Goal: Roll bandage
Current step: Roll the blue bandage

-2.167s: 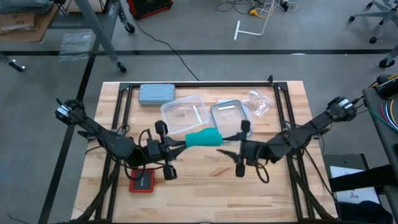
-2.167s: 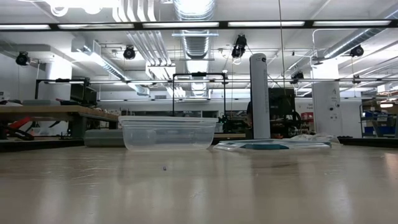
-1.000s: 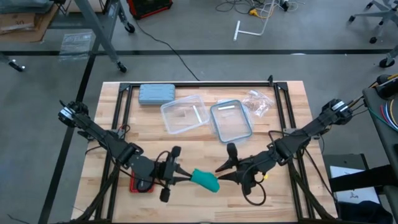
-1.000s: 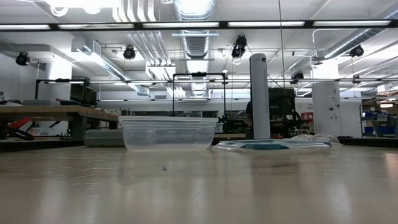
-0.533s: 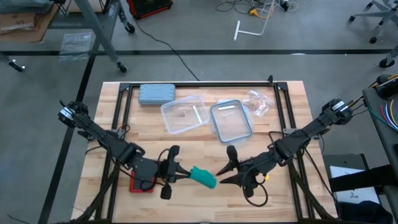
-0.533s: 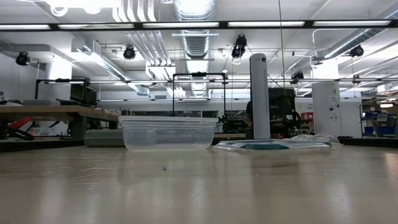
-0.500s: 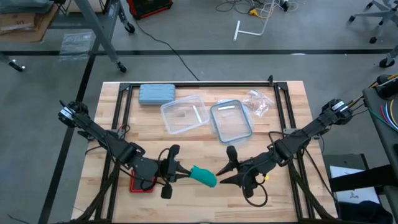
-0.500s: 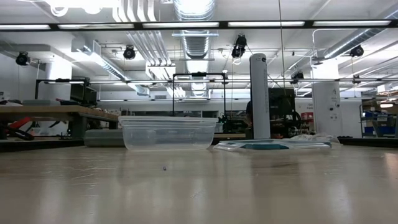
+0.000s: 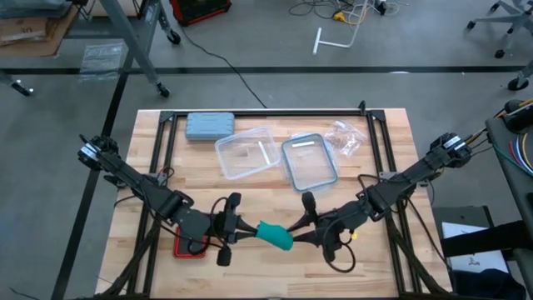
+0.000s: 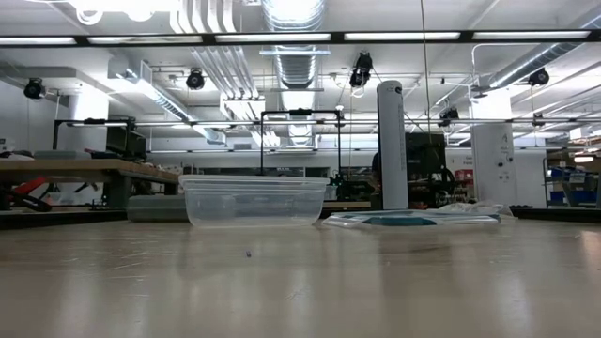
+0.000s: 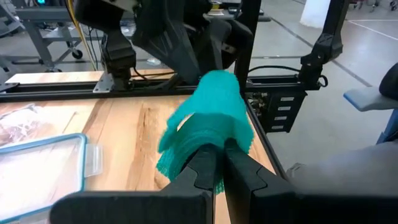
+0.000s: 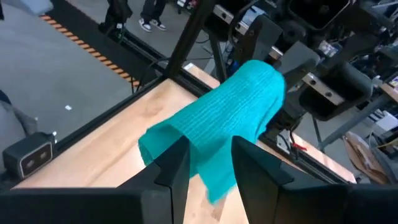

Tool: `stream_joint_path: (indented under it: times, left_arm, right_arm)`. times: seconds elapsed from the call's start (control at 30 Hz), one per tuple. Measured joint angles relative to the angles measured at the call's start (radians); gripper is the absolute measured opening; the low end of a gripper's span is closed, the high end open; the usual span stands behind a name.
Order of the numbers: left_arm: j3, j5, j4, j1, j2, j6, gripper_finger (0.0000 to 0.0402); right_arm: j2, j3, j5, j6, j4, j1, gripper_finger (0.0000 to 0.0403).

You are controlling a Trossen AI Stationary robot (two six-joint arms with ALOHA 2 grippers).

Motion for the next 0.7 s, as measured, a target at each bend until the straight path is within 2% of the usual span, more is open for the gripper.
stream_joint_path:
  times: [0.2, 0.3, 0.37, 0.43, 0.7]
  left_arm:
    - [0.000, 0.000, 0.009, 0.000, 0.000, 0.003, 0.0004]
    - [0.000, 0.000, 0.012, 0.000, 0.000, 0.001, 0.0004]
    - [0.000, 0.000, 0.021, 0.000, 0.000, 0.003, 0.0004]
    - [0.000, 0.000, 0.026, 0.000, 0.000, 0.003, 0.0004]
    - [0.000, 0.000, 0.016, 0.000, 0.000, 0.001, 0.0004]
  right_arm:
    - [0.009, 0.004, 0.017, -0.004, 0.036, -0.010, 0.0092]
    - [0.012, 0.004, 0.104, -0.010, 0.017, -0.010, 0.0057]
    - [0.012, 0.004, 0.126, -0.015, 0.003, -0.011, 0.0023]
    - [0.011, 0.004, 0.129, -0.017, -0.019, -0.011, 0.0007]
    - [-0.001, 0.004, 0.203, -0.007, -0.073, -0.001, 0.0002]
